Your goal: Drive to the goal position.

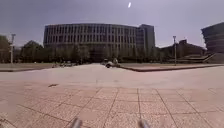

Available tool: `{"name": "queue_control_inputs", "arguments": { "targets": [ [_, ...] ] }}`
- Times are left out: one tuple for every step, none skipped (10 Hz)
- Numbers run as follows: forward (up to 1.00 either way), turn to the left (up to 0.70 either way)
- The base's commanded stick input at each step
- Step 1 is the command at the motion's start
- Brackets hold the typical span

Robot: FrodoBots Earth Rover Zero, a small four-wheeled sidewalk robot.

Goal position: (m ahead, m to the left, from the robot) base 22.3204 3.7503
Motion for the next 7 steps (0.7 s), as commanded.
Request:
{"name": "queue_control_inputs", "arguments": {
  "targets": [
    [0.7,0.0],
    [0.7,0.0],
    [0.7,0.0],
    [0.7,0.0],
    [0.7,0.0],
    [0.7,0.0],
    [0.85,0.0]
  ]
}}
